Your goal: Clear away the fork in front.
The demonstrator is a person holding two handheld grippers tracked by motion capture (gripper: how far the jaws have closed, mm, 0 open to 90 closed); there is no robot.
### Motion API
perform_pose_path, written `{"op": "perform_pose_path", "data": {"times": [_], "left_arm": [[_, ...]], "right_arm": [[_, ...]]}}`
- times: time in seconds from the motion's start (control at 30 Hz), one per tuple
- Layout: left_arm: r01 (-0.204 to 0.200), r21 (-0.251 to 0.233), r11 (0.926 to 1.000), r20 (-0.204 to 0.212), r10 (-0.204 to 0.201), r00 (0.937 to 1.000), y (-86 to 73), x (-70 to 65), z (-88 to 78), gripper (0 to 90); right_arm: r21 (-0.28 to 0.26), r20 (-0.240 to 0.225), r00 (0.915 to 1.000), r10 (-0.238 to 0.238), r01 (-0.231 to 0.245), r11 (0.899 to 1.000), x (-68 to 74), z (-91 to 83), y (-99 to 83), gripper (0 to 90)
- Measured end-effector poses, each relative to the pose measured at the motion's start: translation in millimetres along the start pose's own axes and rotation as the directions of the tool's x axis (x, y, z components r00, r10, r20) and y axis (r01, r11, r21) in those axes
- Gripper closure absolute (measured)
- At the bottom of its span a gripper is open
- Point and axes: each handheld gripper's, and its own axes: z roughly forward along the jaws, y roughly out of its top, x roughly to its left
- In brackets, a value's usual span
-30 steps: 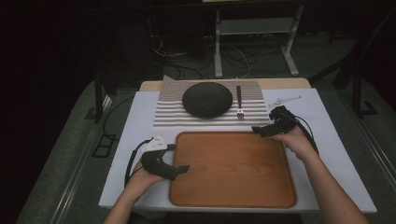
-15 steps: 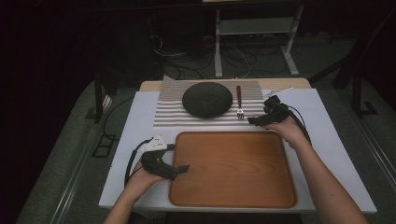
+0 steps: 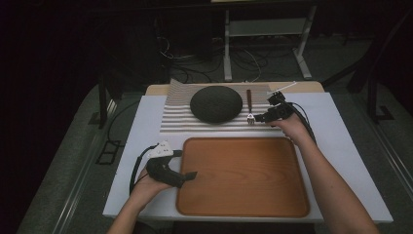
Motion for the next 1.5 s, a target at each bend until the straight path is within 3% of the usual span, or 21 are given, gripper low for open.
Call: {"op": "perform_pose_path", "data": {"times": [0.4, 0.63, 0.83, 1.13, 1.5], "left_arm": [[0.006, -0.006, 1.0000, -0.001, -0.006, 1.0000, 0.1, 1.2, -0.9, 0.4], [0.013, -0.011, 0.9998, -0.002, -0.013, 0.9999, 0.0, 2.1, -2.0, 0.4], [0.017, -0.011, 0.9998, 0.001, -0.017, 0.9999, -0.2, 2.4, -1.9, 0.4], [0.018, -0.009, 0.9998, 0.006, -0.018, 0.9998, -0.5, 2.8, -1.9, 0.4], [0.020, -0.005, 0.9998, 0.010, -0.020, 0.9998, -0.8, 3.6, -1.5, 0.5]], "right_arm": [[0.067, 0.042, 0.9988, 0.024, -0.027, 0.997, -4.5, 25.9, 27.2, 36.3], [0.108, 0.077, 0.9970, 0.013, -0.022, 0.994, -3.8, 41.8, 43.4, 40.7], [0.126, 0.074, 0.9970, 0.022, -0.032, 0.992, -7.5, 49.5, 54.9, 46.5], [0.189, 0.081, 0.9955, 0.049, -0.064, 0.980, -14.5, 61.1, 73.4, 55.4], [0.274, 0.108, 0.9914, 0.073, -0.101, 0.956, -17.0, 83.7, 89.0, 57.1]]}}
